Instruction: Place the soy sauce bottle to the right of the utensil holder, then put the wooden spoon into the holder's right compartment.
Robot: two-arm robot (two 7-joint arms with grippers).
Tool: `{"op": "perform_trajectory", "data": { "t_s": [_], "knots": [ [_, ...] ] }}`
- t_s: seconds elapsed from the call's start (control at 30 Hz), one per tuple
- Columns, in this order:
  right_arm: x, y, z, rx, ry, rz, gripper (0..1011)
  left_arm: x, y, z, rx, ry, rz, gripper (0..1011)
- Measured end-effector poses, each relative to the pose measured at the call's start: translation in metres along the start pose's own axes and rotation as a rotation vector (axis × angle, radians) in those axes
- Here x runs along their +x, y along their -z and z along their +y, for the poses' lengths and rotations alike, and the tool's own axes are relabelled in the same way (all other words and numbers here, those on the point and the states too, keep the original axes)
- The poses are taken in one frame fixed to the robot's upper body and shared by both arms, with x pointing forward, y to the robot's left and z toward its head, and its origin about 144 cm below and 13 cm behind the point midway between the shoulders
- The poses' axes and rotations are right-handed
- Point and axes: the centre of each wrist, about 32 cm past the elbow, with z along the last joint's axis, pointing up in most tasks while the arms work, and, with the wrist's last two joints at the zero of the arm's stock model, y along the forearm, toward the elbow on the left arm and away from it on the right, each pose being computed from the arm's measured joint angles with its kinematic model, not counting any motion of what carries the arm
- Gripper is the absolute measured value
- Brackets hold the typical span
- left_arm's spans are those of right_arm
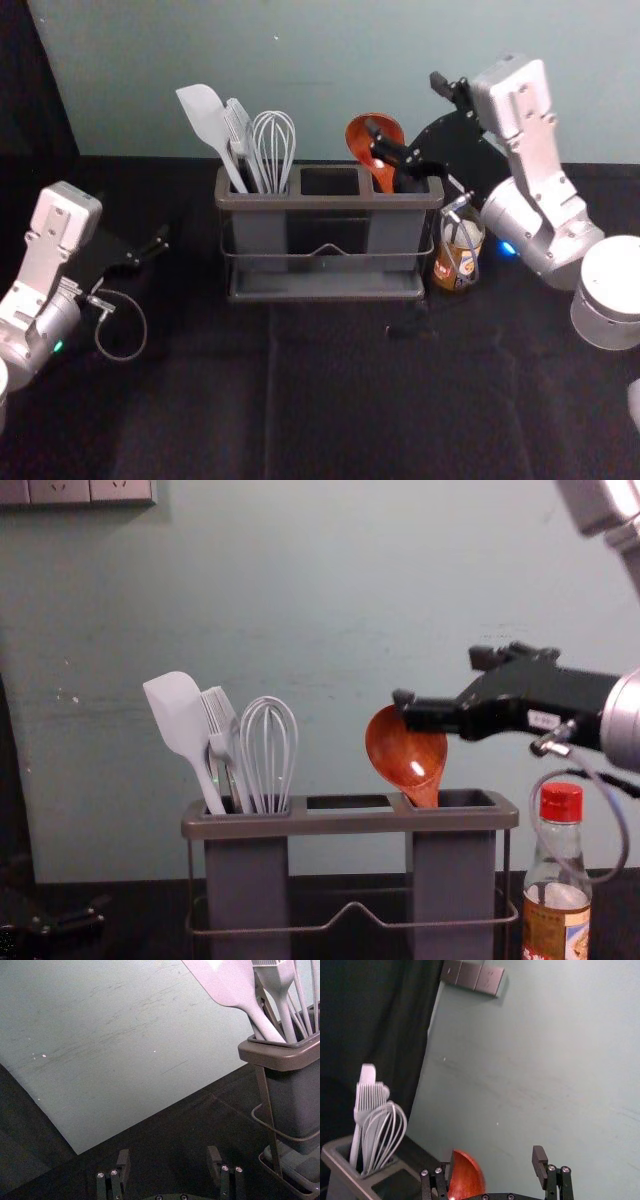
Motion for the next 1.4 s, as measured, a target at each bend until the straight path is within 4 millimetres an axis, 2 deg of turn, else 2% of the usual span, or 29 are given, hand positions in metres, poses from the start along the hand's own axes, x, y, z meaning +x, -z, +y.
{"op": "perform_trajectory", "data": {
  "t_s": [0.2, 0.37, 0.53, 0.67, 0.83, 1.17, 1.4],
  "knots": [
    [0.000, -0.005, -0.021, 0.005, 0.025, 0.026, 1003, 0.000, 0.000, 0.000, 0.000, 0.000, 0.000, 1005],
    [-0.005, 0.001, -0.056, -0.053, 0.033, 0.054, 1003, 0.000, 0.000, 0.000, 0.000, 0.000, 0.000, 1005],
    [0.014, 0.007, -0.073, -0.165, 0.111, 0.069, 1003, 0.000, 0.000, 0.000, 0.000, 0.000, 0.000, 1005],
    [0.035, 0.015, -0.074, -0.217, 0.195, 0.089, 1003, 0.000, 0.000, 0.000, 0.000, 0.000, 0.000, 1005],
    [0.049, 0.031, -0.072, -0.291, 0.269, 0.114, 1002, 0.000, 0.000, 0.000, 0.000, 0.000, 0.000, 1005],
    [0.045, 0.071, -0.062, -0.427, 0.304, 0.136, 1002, 0.000, 0.000, 0.000, 0.000, 0.000, 0.000, 1005],
    [0.038, 0.106, -0.050, -0.332, 0.302, 0.160, 1002, 0.000, 0.000, 0.000, 0.000, 0.000, 0.000, 1005]
  ]
}}
